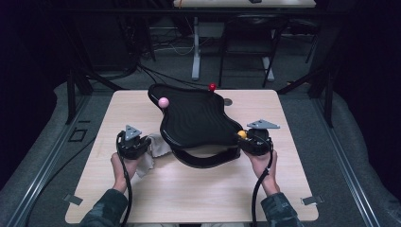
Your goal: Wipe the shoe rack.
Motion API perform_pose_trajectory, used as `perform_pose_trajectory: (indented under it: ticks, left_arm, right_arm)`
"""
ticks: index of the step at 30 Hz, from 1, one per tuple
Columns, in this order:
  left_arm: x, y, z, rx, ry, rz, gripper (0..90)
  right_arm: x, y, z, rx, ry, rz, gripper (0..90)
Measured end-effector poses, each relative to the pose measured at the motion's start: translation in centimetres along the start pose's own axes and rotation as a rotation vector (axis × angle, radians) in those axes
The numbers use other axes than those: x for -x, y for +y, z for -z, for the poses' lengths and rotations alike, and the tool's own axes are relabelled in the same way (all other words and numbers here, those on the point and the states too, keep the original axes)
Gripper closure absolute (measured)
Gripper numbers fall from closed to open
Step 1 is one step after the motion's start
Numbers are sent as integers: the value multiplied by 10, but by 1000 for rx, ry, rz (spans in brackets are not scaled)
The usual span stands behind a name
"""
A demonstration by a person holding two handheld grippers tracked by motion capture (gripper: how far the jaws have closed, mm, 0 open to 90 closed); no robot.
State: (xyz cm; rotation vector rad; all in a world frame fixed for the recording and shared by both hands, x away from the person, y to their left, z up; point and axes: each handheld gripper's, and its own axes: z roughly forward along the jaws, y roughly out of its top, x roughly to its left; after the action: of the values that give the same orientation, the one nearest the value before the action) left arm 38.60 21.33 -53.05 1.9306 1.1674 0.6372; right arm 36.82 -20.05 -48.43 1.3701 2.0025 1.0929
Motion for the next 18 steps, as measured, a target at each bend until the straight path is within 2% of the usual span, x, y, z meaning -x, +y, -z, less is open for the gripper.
perform_pose_trajectory:
  ticks: [16,18]
  left_arm:
    - [-5,6,5,13,8,3,798]
    - [-7,6,6,11,10,1,798]
  right_arm:
    - [8,1,-5,14,-44,-7,595]
    - [8,2,-3,0,-58,-19,550]
